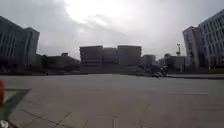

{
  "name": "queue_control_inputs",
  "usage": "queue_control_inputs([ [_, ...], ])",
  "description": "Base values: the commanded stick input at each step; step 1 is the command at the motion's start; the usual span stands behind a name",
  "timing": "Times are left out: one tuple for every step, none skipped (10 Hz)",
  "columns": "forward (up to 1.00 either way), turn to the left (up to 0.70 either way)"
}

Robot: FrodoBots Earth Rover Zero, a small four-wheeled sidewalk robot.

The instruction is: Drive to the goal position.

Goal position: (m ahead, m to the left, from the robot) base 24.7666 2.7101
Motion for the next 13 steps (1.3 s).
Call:
queue_control_inputs([
  [1.00,0.00],
  [1.00,0.00],
  [1.00,0.00],
  [1.00,0.00],
  [1.00,0.00],
  [1.00,0.00],
  [1.00,0.00],
  [1.00,0.00],
  [1.00,0.00],
  [1.00,0.00],
  [1.00,0.00],
  [1.00,0.00],
  [1.00,0.00],
])
